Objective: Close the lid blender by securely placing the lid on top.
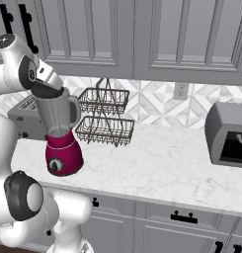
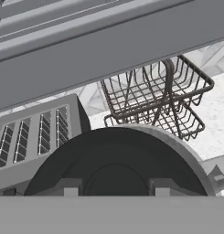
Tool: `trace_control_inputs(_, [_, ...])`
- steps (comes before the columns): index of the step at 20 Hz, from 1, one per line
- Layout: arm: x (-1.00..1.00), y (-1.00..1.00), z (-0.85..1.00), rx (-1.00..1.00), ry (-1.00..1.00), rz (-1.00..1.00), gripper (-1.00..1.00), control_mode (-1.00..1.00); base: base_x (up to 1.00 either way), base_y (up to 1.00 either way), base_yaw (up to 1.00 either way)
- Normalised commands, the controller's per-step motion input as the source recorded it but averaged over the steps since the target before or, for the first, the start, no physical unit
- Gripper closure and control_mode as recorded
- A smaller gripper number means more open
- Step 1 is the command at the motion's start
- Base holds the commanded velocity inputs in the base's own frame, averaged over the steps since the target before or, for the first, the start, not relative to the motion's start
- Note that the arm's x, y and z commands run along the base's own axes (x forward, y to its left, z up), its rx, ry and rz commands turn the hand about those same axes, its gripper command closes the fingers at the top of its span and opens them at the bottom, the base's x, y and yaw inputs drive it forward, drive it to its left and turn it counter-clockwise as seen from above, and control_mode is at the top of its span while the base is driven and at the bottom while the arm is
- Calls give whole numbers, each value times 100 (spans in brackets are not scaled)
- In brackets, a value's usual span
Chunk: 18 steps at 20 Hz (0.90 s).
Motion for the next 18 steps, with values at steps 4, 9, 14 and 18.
trace_control_inputs(4, [1, -23, 0, -1, -5, 0, 100, -100, 0, 0, 0])
trace_control_inputs(9, [3, -6, 0, -3, -4, 0, 100, -100, 0, 0, 0])
trace_control_inputs(14, [6, 0, 0, -5, -4, 1, 100, -100, 0, 0, 0])
trace_control_inputs(18, [11, 0, 0, -7, -4, 0, 100, -100, 0, 0, 0])
